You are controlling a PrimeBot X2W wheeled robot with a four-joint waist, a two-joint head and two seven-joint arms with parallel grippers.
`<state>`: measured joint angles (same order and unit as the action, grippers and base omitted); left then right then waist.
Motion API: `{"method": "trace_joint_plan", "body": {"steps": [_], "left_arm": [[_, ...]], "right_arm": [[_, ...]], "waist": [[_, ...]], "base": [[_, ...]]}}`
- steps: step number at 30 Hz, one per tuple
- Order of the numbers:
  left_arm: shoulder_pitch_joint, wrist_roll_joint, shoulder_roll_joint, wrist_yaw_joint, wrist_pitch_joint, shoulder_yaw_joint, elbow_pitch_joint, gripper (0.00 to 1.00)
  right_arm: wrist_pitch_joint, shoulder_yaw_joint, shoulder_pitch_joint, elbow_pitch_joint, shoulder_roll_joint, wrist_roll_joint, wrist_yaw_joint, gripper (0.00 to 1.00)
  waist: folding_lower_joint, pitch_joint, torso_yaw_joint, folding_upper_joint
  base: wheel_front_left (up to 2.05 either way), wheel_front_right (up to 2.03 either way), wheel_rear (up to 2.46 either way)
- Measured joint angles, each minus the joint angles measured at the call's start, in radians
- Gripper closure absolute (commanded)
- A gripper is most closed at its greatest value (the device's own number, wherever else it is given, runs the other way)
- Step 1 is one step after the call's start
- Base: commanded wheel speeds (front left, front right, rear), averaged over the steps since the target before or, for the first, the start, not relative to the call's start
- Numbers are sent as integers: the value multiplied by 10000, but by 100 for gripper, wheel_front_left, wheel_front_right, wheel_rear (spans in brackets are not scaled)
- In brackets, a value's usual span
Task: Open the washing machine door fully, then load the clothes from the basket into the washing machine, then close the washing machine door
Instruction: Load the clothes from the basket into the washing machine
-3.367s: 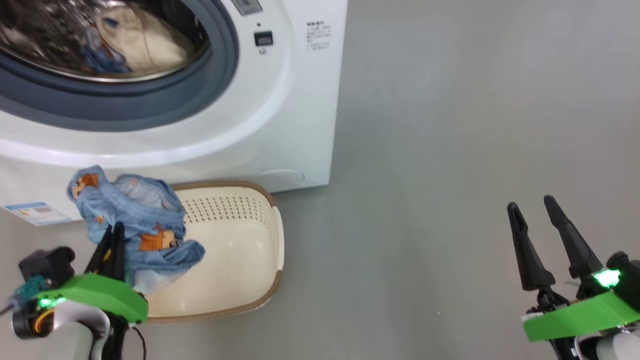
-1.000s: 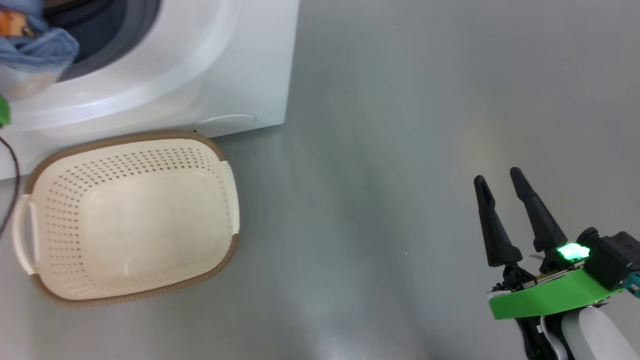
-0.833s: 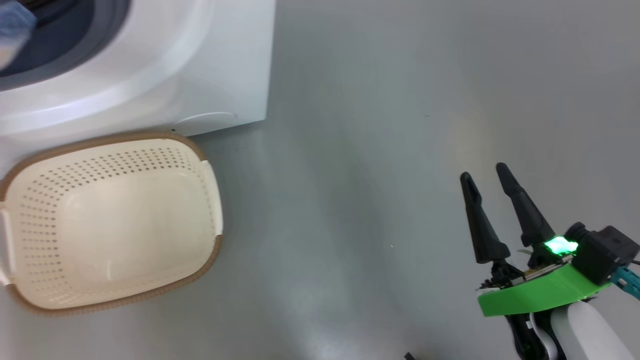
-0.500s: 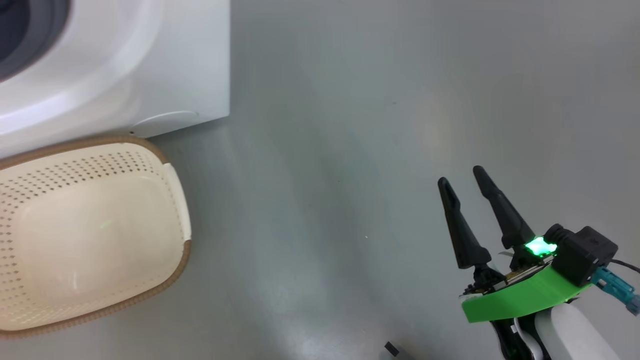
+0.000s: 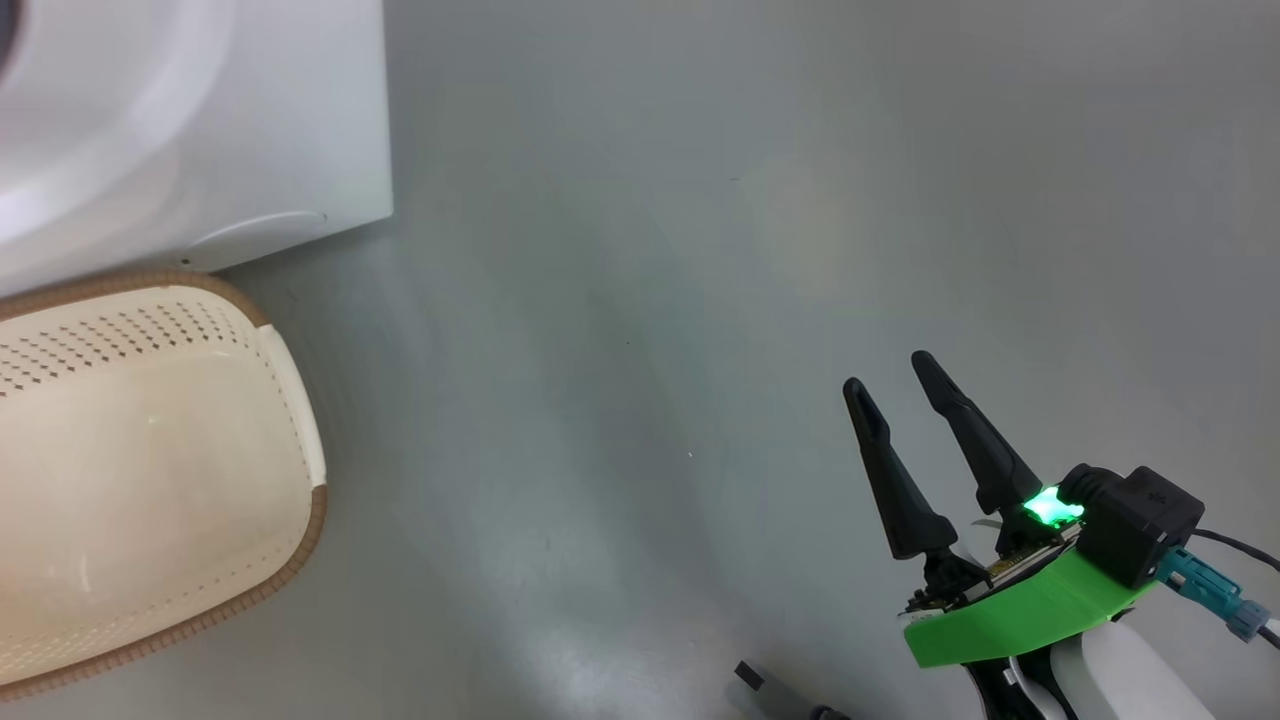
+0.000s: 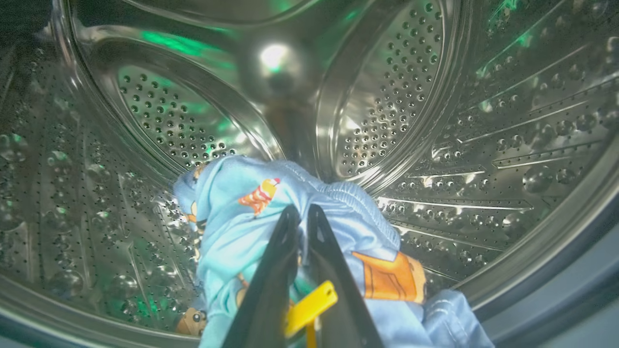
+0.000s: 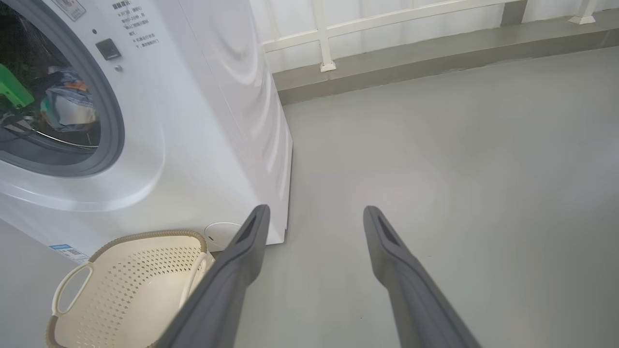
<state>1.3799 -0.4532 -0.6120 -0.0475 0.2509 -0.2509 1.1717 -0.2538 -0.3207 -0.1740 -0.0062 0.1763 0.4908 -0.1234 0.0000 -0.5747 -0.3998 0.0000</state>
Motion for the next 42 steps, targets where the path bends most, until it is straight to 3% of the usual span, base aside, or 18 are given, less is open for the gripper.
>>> {"method": "trace_joint_plan", "body": {"steps": [1, 2, 8, 16, 26, 42], "left_arm": [[-6, 44, -4, 58, 0, 4, -58, 51], [-11, 92, -10, 105, 2, 40, -178, 0], [-195, 211, -31, 389, 46, 451, -924, 0], [-587, 322, 109, 380, 46, 872, -1283, 0], [-1341, 441, 525, 128, 46, 1515, -1737, 0], [-3831, 777, 1929, -591, 48, 3175, -3567, 0]], "right_arm": [[0, -8, -1, 0, -2, 0, 0, 0], [0, -8, 0, 0, -2, 0, 0, 0], [0, 12, -2, -42, -6, -2, 0, 0], [0, 35, -11, -58, 15, -2, 0, 0], [0, 224, -105, -56, 48, -4, 0, 0], [0, 525, -709, 109, 506, -75, 0, 0]], "waist": [[0, -20, -14, 0], [0, -31, -25, 0], [0, -48, 20, 0], [0, 10, 191, 0], [0, 28, 509, 0], [0, 696, 1315, 0]], "base": [[0, 0, 0], [0, 0, 0], [0, 0, 0], [0, 0, 0], [0, 0, 0], [0, 0, 0]]}}
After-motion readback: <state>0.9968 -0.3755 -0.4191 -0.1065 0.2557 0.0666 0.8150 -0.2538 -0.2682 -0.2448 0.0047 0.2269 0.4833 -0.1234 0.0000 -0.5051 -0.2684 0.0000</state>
